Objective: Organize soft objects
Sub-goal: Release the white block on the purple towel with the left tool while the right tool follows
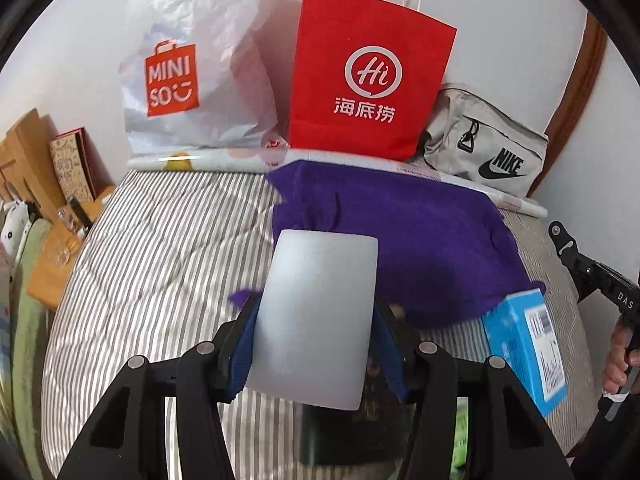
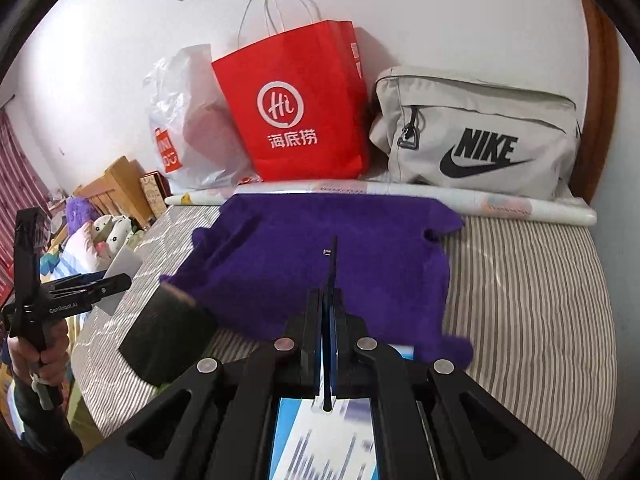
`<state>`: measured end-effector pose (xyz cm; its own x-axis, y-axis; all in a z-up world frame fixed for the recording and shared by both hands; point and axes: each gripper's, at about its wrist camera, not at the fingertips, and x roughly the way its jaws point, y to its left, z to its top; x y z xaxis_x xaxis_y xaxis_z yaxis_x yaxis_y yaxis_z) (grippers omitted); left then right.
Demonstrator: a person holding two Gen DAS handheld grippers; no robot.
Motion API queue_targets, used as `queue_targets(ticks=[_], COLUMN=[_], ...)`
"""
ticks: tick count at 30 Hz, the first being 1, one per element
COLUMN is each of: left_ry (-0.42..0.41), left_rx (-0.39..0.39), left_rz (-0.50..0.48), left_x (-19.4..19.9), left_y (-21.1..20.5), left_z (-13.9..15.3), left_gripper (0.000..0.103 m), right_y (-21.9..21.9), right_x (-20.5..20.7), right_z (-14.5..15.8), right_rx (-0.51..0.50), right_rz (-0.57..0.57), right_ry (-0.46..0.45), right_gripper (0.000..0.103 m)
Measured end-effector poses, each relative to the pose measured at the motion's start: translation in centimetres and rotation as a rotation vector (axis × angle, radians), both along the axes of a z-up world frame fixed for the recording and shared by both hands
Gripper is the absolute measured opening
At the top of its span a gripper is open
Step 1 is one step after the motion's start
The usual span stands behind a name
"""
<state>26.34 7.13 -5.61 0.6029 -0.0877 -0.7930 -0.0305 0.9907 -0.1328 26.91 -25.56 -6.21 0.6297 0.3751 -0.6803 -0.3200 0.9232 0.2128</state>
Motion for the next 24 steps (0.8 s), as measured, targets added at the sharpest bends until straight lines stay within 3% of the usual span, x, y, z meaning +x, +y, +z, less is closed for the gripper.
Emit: queue_targets(ticks=[10,18,24], left_ry=[0.025,0.085,0.119], left_rx=[-0.026,0.005,-0.042], left_rz=[-0.008,-0.039,-0.040], left_x=[5.6,10.7,14.2], left_y=[-0.5,-2.1,-2.6], left_z=[-1.0,-2.7,-4.1], left_gripper=[0.052,0.052,0.052], right_y=[-0.1,0.5,0.3], right_x=[6.0,9.2,10.6], right_z=[-2.4,-5.6,-7.0], right_rx=[-0.055,-0.078,-0.093], right_rz=[-0.023,0.005,0.018], right_ry=[0.049,0.136,0.170], right_gripper=[0.003,0.003,0.003])
